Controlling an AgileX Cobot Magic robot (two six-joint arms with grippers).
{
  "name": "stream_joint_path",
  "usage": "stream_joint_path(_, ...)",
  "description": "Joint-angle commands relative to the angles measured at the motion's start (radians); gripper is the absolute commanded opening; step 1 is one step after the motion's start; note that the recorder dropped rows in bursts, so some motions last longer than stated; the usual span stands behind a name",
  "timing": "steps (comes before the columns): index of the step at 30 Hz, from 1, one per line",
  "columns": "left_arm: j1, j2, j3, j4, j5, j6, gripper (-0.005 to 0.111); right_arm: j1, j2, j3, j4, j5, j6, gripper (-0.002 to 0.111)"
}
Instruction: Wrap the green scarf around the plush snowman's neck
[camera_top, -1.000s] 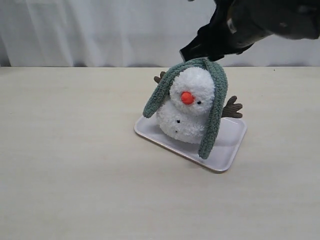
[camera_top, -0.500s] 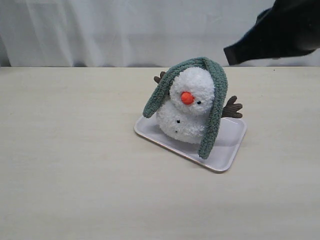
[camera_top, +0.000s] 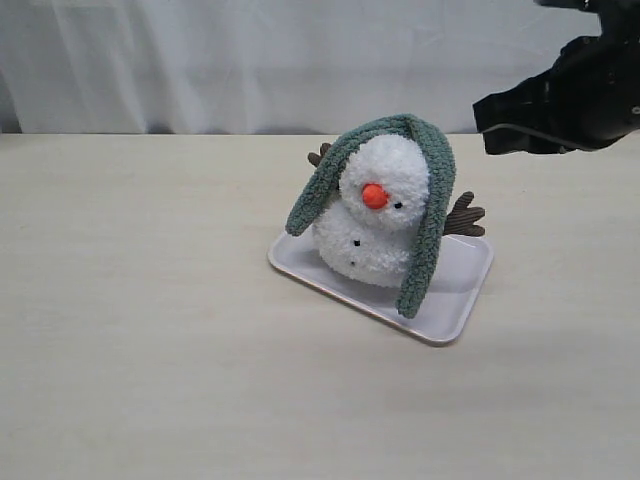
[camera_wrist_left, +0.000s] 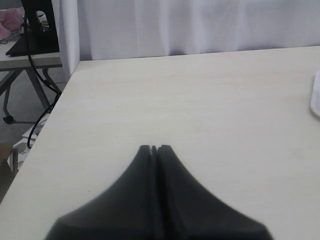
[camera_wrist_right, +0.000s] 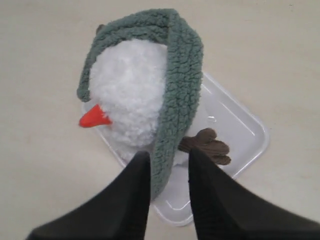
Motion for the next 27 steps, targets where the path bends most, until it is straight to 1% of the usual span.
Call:
stream_joint_path(1,0.001,0.000,0.002,-0.001,-0.010,0.001,0.000,-0.013,0.106,-0.002,0.009,-0.139,-0.024,0.034)
stream_joint_path(5,0.001,0.000,0.002,-0.001,-0.008,0.001,0.000,-0.015,0.207,-0.025,0.011,-0.238,-0.026,0.038)
stream_joint_path(12,0.001,0.000,0.002,-0.001,-0.008,0.001,0.000,-0.015,0.364,-0.143,0.021,-0.259,-0.083,0.038)
stream_joint_path(17,0.001,0.000,0.002,-0.001,-0.008,0.001,0.000,-0.015,0.433,-0.217,0.026,-0.254,-0.129,0.037)
stream_joint_path(19,0.001,0.000,0.002,-0.001,-0.008,0.001,0.000,-0.017,0.451,-0.230,0.021,-0.243,-0.139,0.031)
stream_joint_path(24,0.001,0.000,0.002,-0.001,-0.008,0.001,0.000,-0.015,0.482,-0.232,-0.023,-0.167,-0.142,0.009)
stream_joint_path(26,0.001,0.000,0.002,-0.001,-0.008,0.001,0.000,-0.015,0.491,-0.232,-0.042,-0.130,-0.142,0.004)
stream_joint_path(27,0.001,0.000,0.002,-0.001,-0.008,0.001,0.000,-0.015,0.496,-0.232,-0.051,-0.112,-0.136,0.004)
